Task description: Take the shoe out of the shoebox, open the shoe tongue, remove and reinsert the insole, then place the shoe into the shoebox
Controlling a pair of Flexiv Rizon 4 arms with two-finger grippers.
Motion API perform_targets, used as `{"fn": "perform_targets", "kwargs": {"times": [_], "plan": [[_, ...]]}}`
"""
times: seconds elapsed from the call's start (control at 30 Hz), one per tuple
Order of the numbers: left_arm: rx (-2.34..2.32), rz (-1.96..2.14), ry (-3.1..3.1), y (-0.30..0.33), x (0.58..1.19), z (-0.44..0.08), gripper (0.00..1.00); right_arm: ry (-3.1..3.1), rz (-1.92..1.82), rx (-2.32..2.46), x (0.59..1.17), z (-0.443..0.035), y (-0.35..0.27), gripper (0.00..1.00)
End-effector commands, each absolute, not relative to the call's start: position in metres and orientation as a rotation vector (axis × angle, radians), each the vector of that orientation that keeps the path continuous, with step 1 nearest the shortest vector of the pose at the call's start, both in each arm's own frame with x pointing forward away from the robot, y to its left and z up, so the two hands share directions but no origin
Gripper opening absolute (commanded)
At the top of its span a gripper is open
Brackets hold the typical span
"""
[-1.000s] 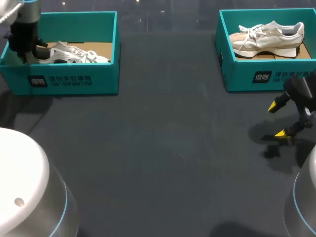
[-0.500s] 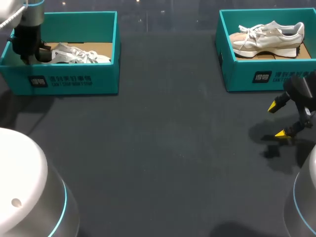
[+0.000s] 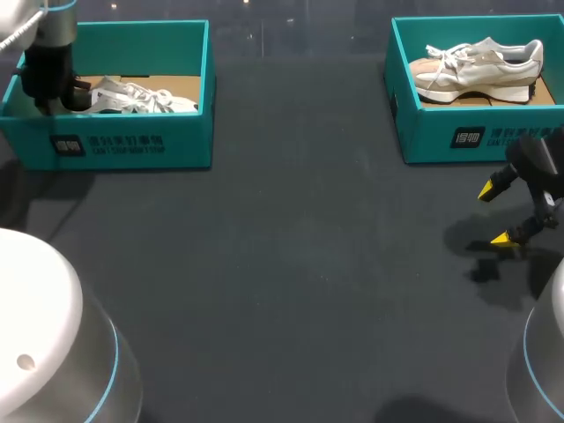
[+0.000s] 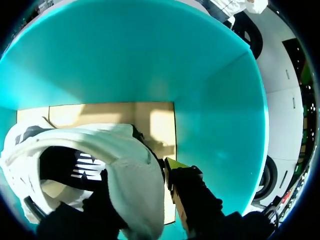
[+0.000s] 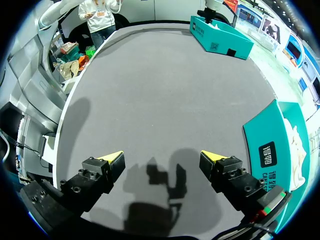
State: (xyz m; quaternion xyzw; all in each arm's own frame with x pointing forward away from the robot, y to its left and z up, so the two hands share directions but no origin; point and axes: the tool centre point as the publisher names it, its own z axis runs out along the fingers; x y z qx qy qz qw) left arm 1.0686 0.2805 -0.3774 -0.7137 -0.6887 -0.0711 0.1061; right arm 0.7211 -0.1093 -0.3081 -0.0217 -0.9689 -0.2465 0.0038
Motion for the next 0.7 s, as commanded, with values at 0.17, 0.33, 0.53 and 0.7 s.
{"fn": "perform_targets", "kwargs": {"times": [0.17, 0.33, 0.53, 0.7], "plan": [[-2.123, -0.203, -2.034, 0.278, 1.068, -0.373, 0.48, -3.038, -0.770, -0.068, 0.721, -0.308, -0.109, 1.00], [-2.152, -0.197, -2.046, 0.279, 1.066, -0.359, 0.66, -3.038, -0.770, -0.068, 0.721, -0.308, -0.109, 1.00], [-2.173, -0.202, -2.064, 0.279, 1.062, -0.340, 0.89, -3.038, -0.770, -0.068, 0.721, -0.308, -0.109, 1.00], [-2.196, -0.206, -2.088, 0.277, 1.059, -0.322, 0.94, -3.038, -0.770, -0.068, 0.721, -0.308, -0.109, 1.00]]}}
